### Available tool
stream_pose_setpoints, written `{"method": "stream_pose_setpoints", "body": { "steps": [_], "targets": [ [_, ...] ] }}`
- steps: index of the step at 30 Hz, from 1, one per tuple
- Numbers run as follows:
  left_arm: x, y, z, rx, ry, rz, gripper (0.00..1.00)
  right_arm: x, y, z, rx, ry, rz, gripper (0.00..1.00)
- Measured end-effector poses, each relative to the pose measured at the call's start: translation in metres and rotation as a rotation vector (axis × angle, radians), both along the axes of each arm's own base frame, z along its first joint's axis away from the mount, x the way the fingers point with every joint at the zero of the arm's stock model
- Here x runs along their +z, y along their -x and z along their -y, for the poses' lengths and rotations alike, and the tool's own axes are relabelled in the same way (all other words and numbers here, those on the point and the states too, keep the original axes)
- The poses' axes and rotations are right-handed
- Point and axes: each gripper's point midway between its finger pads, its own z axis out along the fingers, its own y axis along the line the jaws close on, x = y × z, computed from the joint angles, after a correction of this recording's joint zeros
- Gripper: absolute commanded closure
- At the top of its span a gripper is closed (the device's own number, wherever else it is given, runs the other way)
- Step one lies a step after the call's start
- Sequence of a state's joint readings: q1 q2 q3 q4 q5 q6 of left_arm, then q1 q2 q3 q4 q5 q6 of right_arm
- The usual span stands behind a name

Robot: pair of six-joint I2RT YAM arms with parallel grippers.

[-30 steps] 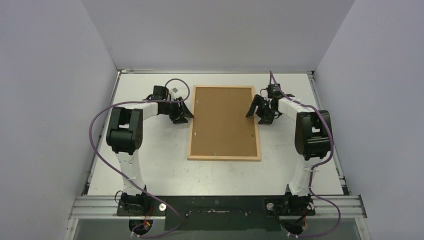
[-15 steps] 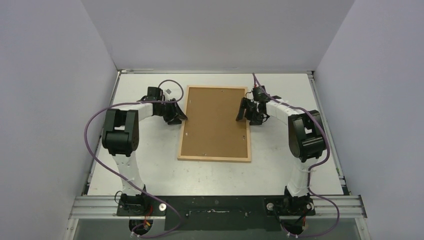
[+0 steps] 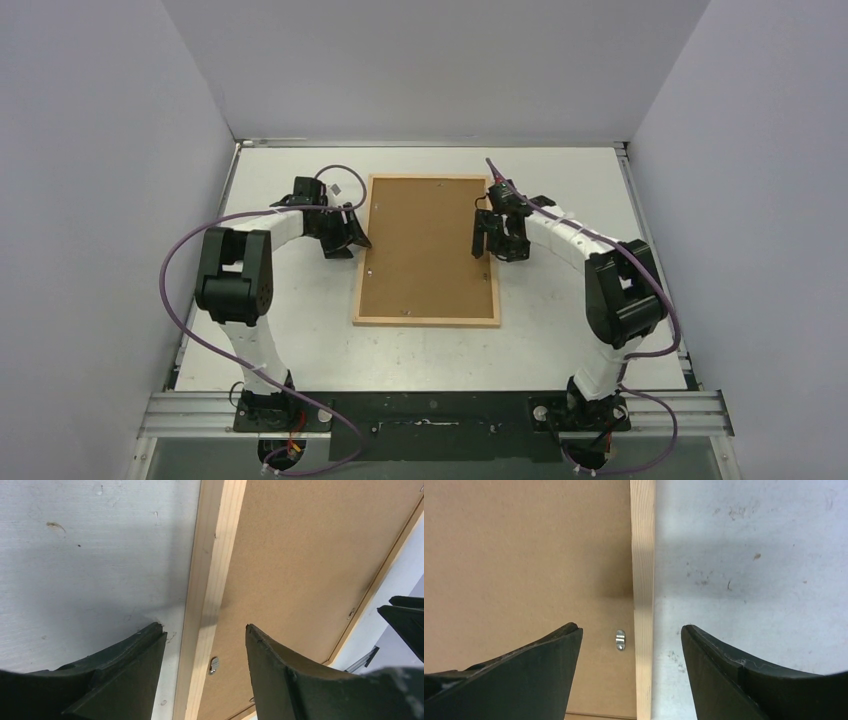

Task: Put the photo into the frame

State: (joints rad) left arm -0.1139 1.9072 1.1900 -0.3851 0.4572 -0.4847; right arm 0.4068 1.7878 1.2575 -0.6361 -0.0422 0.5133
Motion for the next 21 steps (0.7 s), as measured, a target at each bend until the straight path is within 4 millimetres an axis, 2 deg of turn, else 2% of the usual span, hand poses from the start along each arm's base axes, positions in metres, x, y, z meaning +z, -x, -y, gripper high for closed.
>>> {"method": "stream_pose_setpoints", "body": {
  "steps": [3,9,14,21],
  "targets": [
    [-0.001,0.001,0.001,-0.004,-0.008,0.001,0.42,0.003,0.011,0.0,0.015,0.018,-0.004,0.27],
    [-0.003,0.004,0.008,-0.019,-0.03,0.0,0.54,-0.013,0.041,-0.001,0.033,0.054,-0.062,0.32],
    [-0.007,0.006,0.006,-0.009,-0.063,-0.013,0.62,-0.016,0.044,0.002,0.016,0.071,-0.067,0.37],
    [-0.009,0.007,0.003,0.003,-0.083,-0.02,0.65,-0.022,0.046,0.004,0.008,0.082,-0.066,0.37]
  ]
}}
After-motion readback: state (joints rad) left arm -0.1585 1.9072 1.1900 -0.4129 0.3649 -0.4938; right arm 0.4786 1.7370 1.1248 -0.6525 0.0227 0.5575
